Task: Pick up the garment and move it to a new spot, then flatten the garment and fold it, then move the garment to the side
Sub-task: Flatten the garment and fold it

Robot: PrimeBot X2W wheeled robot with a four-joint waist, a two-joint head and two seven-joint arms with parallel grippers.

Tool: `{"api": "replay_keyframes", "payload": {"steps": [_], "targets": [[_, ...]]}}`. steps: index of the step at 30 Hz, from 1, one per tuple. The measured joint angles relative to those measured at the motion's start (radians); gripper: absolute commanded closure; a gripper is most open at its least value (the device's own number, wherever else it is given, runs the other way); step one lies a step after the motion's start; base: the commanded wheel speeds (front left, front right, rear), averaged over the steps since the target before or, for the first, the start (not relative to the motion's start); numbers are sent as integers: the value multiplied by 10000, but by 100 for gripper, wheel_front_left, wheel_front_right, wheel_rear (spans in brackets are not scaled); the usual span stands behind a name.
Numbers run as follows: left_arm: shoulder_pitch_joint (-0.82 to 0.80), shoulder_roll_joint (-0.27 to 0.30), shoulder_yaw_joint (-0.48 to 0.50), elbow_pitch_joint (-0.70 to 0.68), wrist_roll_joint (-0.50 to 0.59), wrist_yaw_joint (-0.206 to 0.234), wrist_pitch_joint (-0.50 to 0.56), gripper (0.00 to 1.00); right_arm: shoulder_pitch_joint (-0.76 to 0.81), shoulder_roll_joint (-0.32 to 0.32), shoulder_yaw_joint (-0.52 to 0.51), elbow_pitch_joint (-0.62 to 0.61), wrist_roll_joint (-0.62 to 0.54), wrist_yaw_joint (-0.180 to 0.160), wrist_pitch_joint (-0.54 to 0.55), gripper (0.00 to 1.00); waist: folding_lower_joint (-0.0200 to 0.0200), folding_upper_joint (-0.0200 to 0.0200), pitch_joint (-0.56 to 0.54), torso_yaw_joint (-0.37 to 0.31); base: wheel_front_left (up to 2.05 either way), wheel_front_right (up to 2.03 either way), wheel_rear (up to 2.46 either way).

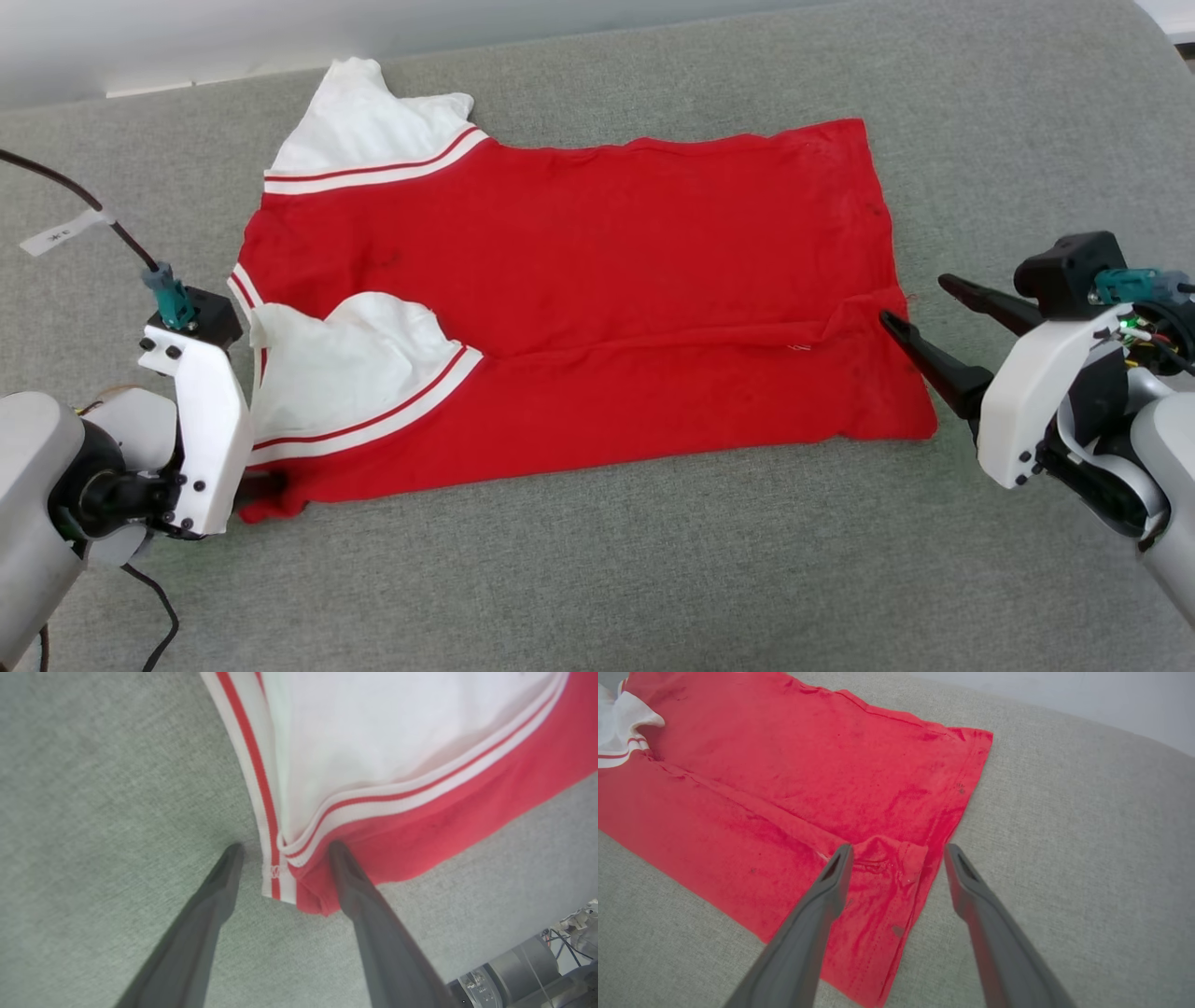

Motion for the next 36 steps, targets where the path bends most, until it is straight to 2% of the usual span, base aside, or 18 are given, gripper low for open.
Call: {"api": "replay_keyframes", "payload": {"steps": [5, 9, 15, 20, 23, 26, 34, 36], "targets": [[7, -180, -67, 115, 19, -199, -316, 100, -492, -92, 242, 42, 107, 0, 163, 0, 1, 0, -190, 12, 0, 0, 0], [4, -201, -65, 6, 27, -362, -633, 100, -1105, -675, 690, -81, 159, 0, 874, 0, 1, 0, -421, 70, 0, 0, 0], [-66, -88, -205, -408, 132, -493, -761, 100, -2098, -1634, 2121, -545, 1258, 0, 3453, 0, 0, 0, -648, 253, 0, 0, 0], [-177, -19, -251, -838, 167, -529, -924, 100, -2820, -2130, 2903, -623, 2096, 0, 5371, 0, 0, 0, -568, 389, 0, 0, 0], [-255, -31, -316, -1030, 238, -531, -936, 100, -2981, -2059, 3210, -297, 2454, 0, 6059, 0, 0, 0, -437, 474, 0, 0, 0], [-316, -117, -376, -1147, 314, -533, -974, 100, -2990, -1714, 3356, 198, 2690, -2, 6332, 0, 1, 0, -272, 563, 0, 0, 0], [-650, -257, -506, -1218, 470, -564, -1060, 100, -2713, -623, 3511, 1718, 2986, -8, 5921, 0, 1, 0, 199, 852, 0, 0, 0], [-653, -280, -564, -1170, 481, -566, -1104, 100, -2692, -564, 3622, 1837, 3028, -6, 5837, 0, 1, 0, 262, 915, 0, 0, 0]]}}
